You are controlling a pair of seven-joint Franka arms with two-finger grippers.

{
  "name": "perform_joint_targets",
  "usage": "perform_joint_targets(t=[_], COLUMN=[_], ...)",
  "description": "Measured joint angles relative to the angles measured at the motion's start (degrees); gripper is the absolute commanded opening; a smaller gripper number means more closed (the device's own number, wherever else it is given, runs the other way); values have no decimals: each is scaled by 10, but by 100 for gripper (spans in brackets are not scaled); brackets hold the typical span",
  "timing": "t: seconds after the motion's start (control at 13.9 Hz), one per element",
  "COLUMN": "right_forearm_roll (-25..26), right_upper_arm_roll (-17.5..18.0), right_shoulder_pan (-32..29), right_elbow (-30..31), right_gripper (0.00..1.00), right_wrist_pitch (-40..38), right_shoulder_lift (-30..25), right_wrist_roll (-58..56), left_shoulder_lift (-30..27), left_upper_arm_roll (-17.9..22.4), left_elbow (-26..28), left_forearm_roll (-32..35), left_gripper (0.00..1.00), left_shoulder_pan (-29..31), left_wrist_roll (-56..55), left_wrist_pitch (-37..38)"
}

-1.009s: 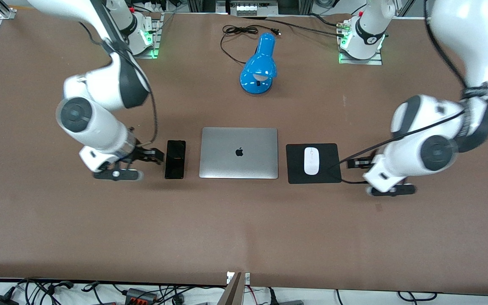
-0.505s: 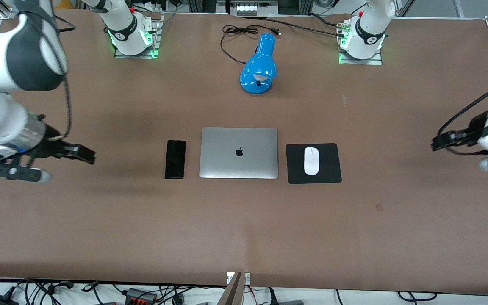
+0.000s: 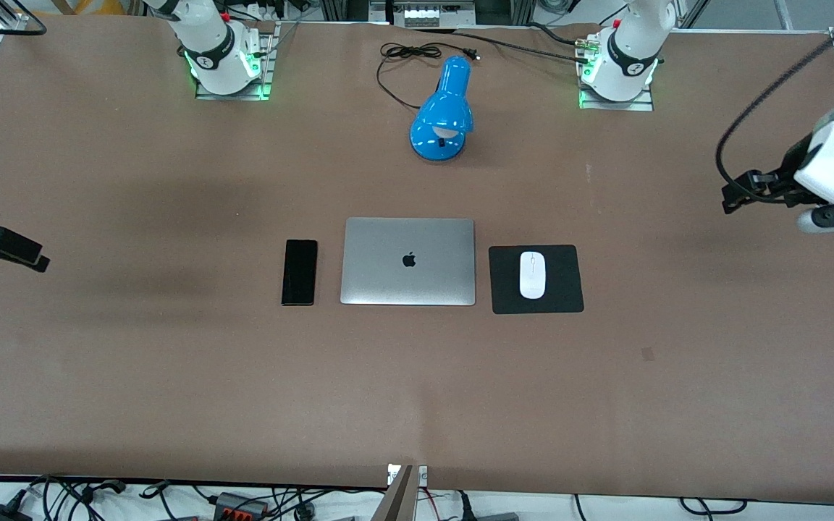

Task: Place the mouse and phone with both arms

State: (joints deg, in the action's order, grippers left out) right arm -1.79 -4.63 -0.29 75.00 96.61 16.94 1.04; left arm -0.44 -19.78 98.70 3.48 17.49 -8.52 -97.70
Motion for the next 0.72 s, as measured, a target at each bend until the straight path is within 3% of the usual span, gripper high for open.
perform_joint_targets(t=[0.07,0.36,0.72], right_forearm_roll=[0,1,7], right_upper_arm_roll=[2,5,5], right_shoulder_pan=[0,1,0], right_elbow=[0,22,145], right_gripper=[100,100,100], right_wrist_pitch=[-9,-13,45], right_shoulder_lift=[-3,-12,-82], right_wrist_roll=[0,-3,-32], left_shoulder_lift=[-10,-19,-20], left_upper_arm_roll=[9,111,111], left_elbow=[6,7,7], left_forearm_roll=[0,0,-1], left_gripper=[100,100,100], left_shoulder_pan=[-11,-101,-115], left_wrist_roll=[0,7,9], left_wrist_pitch=[-6,-9,29])
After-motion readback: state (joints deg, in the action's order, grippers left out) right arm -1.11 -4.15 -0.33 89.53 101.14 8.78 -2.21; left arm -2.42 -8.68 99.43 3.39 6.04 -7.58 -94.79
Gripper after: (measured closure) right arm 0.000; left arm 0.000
